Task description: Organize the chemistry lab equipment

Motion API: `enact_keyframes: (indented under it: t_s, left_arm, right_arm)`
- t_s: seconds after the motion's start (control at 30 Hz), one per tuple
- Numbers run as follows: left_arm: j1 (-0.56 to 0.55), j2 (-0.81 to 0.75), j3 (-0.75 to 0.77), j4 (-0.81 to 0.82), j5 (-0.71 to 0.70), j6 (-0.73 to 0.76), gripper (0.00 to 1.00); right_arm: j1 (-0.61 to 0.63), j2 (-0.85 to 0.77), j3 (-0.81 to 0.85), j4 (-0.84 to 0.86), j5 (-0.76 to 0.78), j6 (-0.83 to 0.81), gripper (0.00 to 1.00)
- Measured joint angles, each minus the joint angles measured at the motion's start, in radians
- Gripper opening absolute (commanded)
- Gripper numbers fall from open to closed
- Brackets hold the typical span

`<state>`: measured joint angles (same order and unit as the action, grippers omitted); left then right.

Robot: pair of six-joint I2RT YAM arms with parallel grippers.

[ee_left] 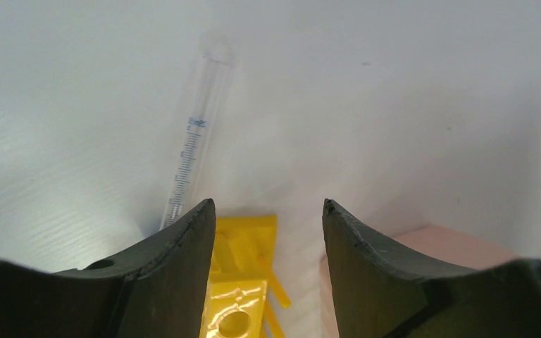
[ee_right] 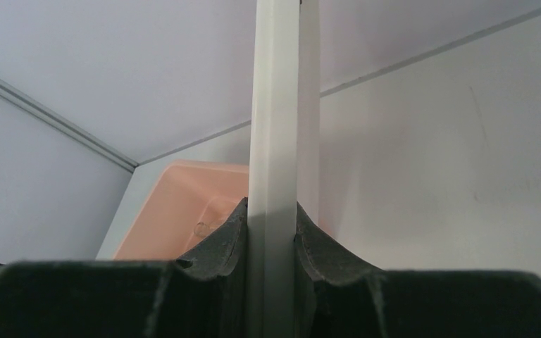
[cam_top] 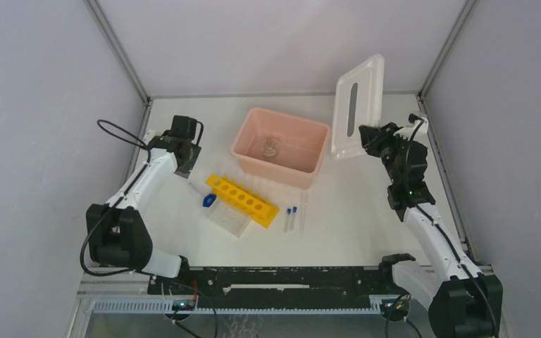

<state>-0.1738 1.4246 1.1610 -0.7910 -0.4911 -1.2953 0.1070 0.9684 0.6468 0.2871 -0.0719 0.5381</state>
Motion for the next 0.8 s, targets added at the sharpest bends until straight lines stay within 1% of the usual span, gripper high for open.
enact_keyframes:
  t_s: [0.17,0.33,0.8]
  left_arm:
    - [0.027,0.069,-0.001,-0.048,0.039,-0.030,0.61]
    - [0.035,0.098,-0.013,-0.040,0.080,-0.033,0.61]
    - [0.063,0.140,-0.151,0.014,0.140,-0.014,0.61]
  right_arm:
    - [0.007,0.002,0.000,0.000,0.011,-0.003,0.00]
    - [0.014,0.010,0.000,0.000,0.017,-0.013,0.00]
    - [0.022,0.045,0.000,0.009,0.022,-0.016,0.00]
